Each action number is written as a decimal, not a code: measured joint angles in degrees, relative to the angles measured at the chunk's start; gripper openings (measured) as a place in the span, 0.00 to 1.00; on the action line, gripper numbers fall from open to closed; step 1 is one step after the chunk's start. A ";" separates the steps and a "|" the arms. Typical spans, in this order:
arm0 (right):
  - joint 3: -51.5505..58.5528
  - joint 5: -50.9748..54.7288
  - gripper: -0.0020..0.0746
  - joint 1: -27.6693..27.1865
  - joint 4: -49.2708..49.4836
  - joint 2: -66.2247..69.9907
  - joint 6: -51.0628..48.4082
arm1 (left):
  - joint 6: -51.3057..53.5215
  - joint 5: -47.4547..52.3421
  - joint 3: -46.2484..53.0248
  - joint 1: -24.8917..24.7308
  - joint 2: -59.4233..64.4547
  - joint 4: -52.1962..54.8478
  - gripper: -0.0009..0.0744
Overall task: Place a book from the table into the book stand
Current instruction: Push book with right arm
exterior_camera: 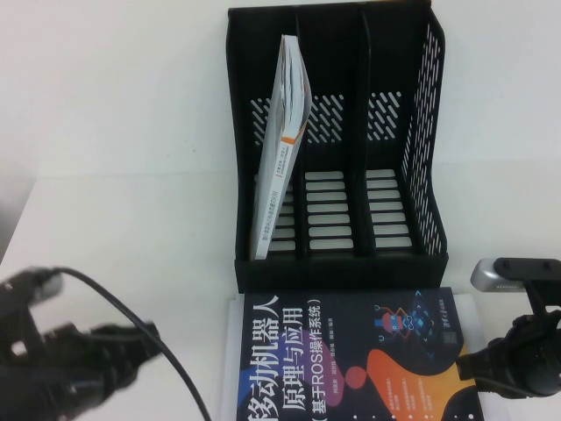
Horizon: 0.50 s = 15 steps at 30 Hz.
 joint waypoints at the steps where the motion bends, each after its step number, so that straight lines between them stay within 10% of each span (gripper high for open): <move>1: -0.12 0.12 0.03 0.00 -0.01 0.00 0.00 | 0.00 -0.88 -0.67 0.00 -0.76 -0.14 0.01; 15: -2.31 2.90 0.03 0.52 0.60 0.46 0.00 | -6.13 -12.10 -3.20 -0.04 -12.24 -0.95 0.03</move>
